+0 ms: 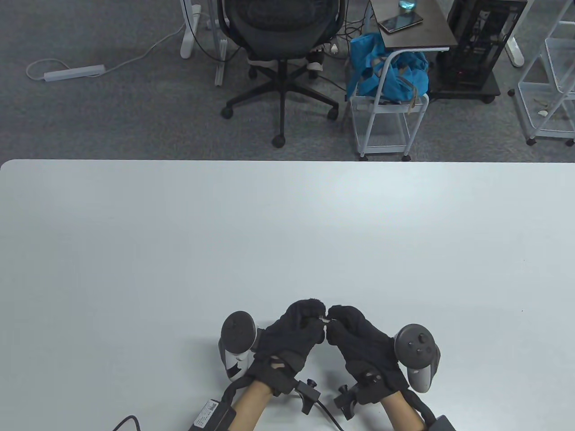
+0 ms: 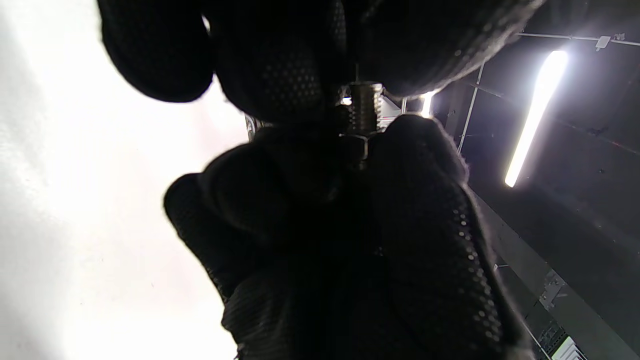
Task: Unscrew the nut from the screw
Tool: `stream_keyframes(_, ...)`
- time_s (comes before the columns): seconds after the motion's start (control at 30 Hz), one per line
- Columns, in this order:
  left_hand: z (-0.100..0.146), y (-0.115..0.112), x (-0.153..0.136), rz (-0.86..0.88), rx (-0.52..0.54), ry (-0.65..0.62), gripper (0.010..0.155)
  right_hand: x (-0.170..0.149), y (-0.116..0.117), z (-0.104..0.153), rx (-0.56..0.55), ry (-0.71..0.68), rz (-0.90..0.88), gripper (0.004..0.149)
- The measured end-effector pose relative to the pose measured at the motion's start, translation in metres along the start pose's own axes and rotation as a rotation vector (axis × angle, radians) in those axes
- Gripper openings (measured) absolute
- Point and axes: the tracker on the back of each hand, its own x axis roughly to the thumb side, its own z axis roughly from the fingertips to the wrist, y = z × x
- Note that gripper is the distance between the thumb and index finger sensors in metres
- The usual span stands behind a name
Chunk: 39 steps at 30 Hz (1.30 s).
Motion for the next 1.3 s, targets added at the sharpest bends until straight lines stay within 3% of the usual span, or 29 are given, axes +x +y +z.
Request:
stream_keyframes(0.13, 0.001, -0.001, 0.001, -0.006, 0.015, 0.003, 0.049, 0.004, -0.001, 0.001, -0.012, -0.032, 0.015, 0.049)
stream_keyframes(0.23, 0.001, 0.001, -0.001, 0.021, 0.046, 0.008, 0.049, 0.006, 0.000, 0.000, 0.043, -0.026, -0.032, 0.050)
stream_keyframes(0.43, 0.001, 0.000, 0.000, 0.017, 0.036, 0.000, 0.048, -0.002, -0.001, 0.001, 0.010, 0.049, 0.011, 0.070)
stream_keyframes(0.6, 0.001, -0.001, 0.000, 0.000, 0.023, -0.009, 0.048, -0.006, 0.003, 0.000, 0.020, 0.077, -0.048, 0.058)
stream_keyframes(0.9, 0.001, -0.002, 0.000, -0.016, 0.003, -0.011, 0.049, 0.001, 0.000, 0.000, -0.013, 0.004, -0.021, 0.051)
stream_keyframes(1.03, 0.002, 0.000, -0.001, 0.005, 0.039, 0.007, 0.049, 0.003, 0.001, 0.000, 0.037, -0.002, -0.031, 0.050)
stream_keyframes(1.3, 0.001, 0.000, 0.000, 0.010, 0.041, 0.001, 0.048, -0.005, 0.000, 0.002, 0.010, 0.089, -0.016, 0.069)
